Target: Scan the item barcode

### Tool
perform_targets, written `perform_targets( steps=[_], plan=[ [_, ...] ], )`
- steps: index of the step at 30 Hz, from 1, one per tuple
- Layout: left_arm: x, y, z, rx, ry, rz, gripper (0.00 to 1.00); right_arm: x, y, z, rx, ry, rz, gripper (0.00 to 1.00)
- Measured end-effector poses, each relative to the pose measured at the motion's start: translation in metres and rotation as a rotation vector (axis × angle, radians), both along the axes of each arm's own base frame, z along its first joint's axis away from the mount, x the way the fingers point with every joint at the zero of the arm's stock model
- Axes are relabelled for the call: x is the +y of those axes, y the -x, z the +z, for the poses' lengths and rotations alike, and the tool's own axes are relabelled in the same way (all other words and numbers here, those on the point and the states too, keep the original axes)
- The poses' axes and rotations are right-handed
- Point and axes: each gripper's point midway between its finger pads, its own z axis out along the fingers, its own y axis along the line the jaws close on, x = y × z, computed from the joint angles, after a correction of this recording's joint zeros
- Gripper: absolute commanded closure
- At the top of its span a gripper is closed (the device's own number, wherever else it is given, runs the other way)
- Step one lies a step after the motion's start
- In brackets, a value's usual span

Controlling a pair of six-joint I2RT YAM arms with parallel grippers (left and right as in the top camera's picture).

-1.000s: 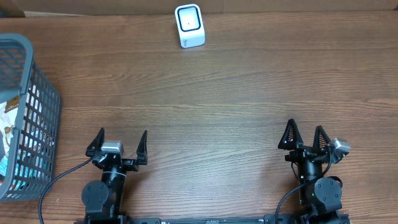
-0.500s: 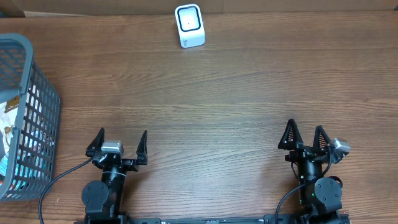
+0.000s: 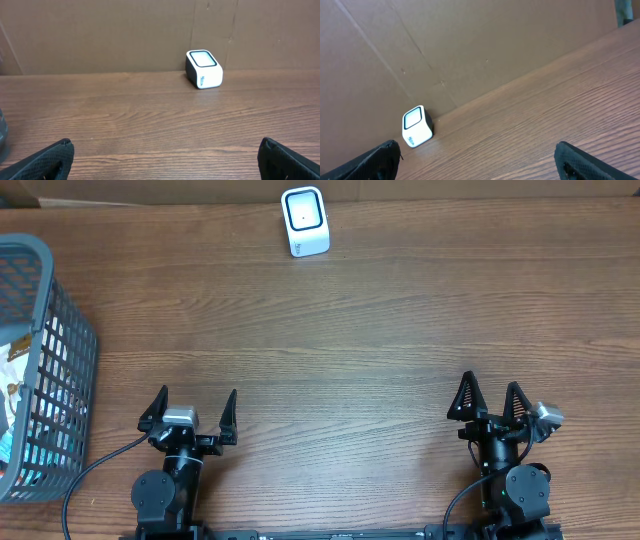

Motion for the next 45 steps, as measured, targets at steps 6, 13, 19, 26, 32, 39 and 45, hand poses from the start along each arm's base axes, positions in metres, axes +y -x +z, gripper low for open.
perform_targets(
  steps=[6,13,19,26,32,39,45],
  plan=[
    [0.000,0.000,0.000,0.000,0.000,0.000,0.00,0.000,0.000,0.000,0.000,0.000,0.000,0.00],
    [0.000,0.000,0.000,0.000,0.000,0.000,0.00,0.000,0.000,0.000,0.000,0.000,0.000,0.00],
    [0.000,0.000,0.000,0.000,0.000,0.000,0.00,0.000,0.000,0.000,0.000,0.000,0.000,0.00],
    [-0.002,0.000,-0.001,0.004,0.001,-0.014,0.00,0.000,0.000,0.000,0.000,0.000,0.000,0.00],
    [-0.008,0.007,0.016,0.027,0.005,-0.043,0.00,0.000,0.000,0.000,0.000,0.000,0.000,0.00],
    [-0.013,0.018,0.092,0.060,0.010,-0.074,0.00,0.000,0.000,0.000,0.000,0.000,0.000,0.00],
    [-0.020,0.014,0.130,0.246,0.032,-0.116,0.00,0.000,0.000,0.000,0.001,0.001,0.000,0.00]
  ],
)
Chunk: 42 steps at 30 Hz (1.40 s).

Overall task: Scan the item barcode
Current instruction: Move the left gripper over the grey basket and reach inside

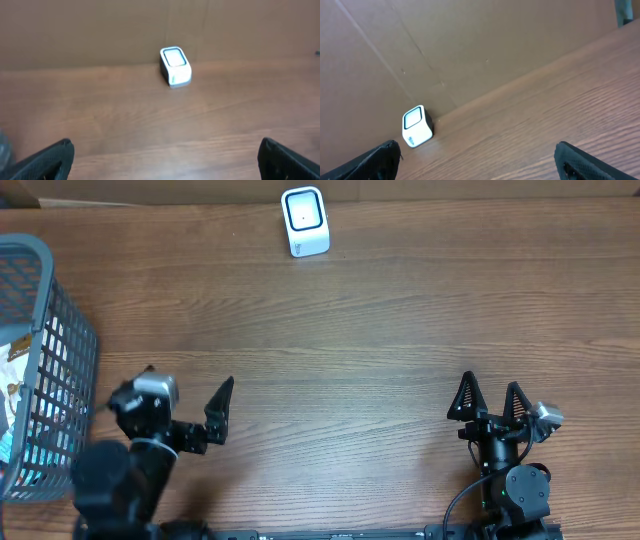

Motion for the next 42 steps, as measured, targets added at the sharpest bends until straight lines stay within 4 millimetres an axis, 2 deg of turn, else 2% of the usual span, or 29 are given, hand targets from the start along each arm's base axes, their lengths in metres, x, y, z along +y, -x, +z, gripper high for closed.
perform_targets(
  steps=[9,13,22,25,29,31,37,42],
  plan=[
    [-0.003,-0.007,0.032,0.380,0.023,-0.015,0.00,0.000,0.000,0.000,0.000,0.000,0.000,0.00],
    [-0.002,-0.018,0.035,0.481,0.028,-0.015,0.00,0.000,0.000,0.000,-0.001,-0.001,0.000,0.00],
    [-0.002,-0.059,0.005,0.604,0.044,-0.020,0.00,0.000,0.000,0.000,0.000,-0.001,0.000,0.00],
    [0.003,-0.072,0.004,0.629,0.065,0.032,0.00,0.000,0.000,0.000,-0.001,0.000,0.000,0.00],
    [0.030,-0.088,0.022,0.623,0.103,0.189,0.00,0.000,0.000,0.000,0.000,-0.001,0.000,0.00],
    [0.048,-0.091,0.038,0.593,0.129,0.284,0.00,0.000,0.000,0.000,-0.001,-0.001,0.001,0.00],
    [0.111,-0.085,0.089,0.439,0.168,0.583,0.00,0.000,0.000,0.000,-0.001,-0.001,0.000,0.00],
    [0.149,-0.072,0.095,0.407,0.169,0.765,0.00,0.000,0.000,0.000,-0.001,-0.001,0.000,0.00]
  ],
)
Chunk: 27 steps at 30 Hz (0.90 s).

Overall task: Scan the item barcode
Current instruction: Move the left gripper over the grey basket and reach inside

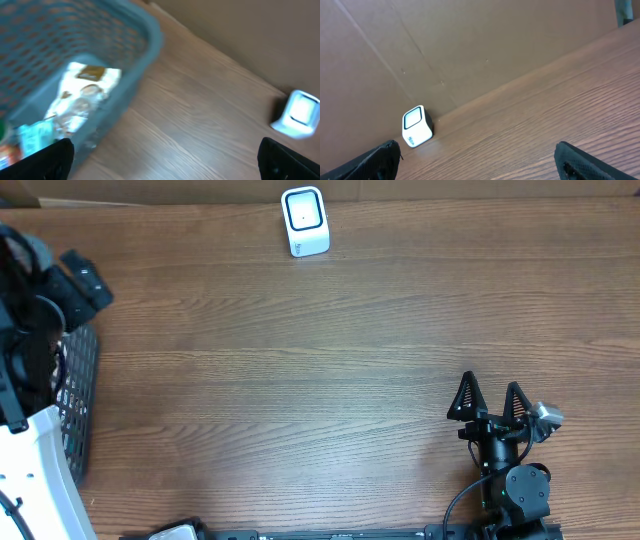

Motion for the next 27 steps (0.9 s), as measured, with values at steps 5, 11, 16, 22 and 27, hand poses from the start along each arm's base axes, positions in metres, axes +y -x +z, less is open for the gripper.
perform_targets(
  steps=[5,11,16,22,27],
  plan=[
    [0.032,0.012,0.002,-0.012,-0.006,0.138,0.00,0.000,0.000,0.000,0.000,0.000,0.000,0.00],
    [0.046,0.010,0.013,-0.072,-0.021,0.193,0.00,0.000,0.000,0.000,0.000,0.000,0.000,0.00],
    [0.057,0.005,0.021,-0.104,-0.062,0.229,0.00,0.000,0.000,0.000,0.000,0.000,0.000,0.00],
    [0.072,-0.013,0.018,-0.113,-0.092,0.260,0.00,0.000,0.000,0.000,0.001,0.001,0.000,0.00],
    [0.085,-0.039,-0.009,-0.048,-0.084,0.269,0.00,0.000,0.000,0.000,0.000,0.000,0.000,0.00]
  ],
)
